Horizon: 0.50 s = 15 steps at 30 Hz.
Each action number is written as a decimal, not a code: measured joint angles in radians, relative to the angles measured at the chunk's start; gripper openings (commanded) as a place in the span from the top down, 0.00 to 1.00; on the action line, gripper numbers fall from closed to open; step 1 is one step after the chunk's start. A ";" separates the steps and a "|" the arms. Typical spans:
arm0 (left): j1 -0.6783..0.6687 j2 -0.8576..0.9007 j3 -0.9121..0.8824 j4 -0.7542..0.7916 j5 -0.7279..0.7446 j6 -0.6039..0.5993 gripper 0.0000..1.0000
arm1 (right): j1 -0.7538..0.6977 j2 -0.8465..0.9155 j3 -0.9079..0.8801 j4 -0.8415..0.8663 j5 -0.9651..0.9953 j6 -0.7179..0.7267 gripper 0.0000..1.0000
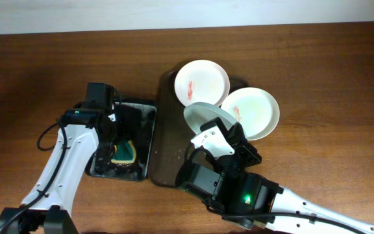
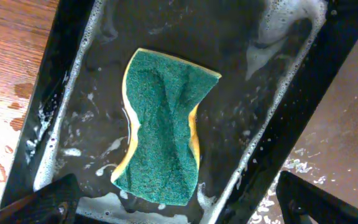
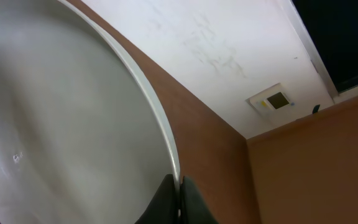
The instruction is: Clean dirty plates on tray and stack at the side
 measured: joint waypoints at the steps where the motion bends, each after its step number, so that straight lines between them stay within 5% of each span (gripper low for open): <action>1: 0.000 0.000 0.000 0.000 0.000 0.000 0.00 | 0.000 0.000 0.000 0.000 0.000 0.001 0.96; 12: 0.000 0.000 0.000 0.000 0.000 0.000 0.00 | 0.000 0.000 0.000 0.001 -0.009 0.008 0.96; 15: 0.000 0.000 0.000 0.000 0.001 0.000 0.01 | -0.085 0.000 0.001 0.002 -0.304 0.149 0.96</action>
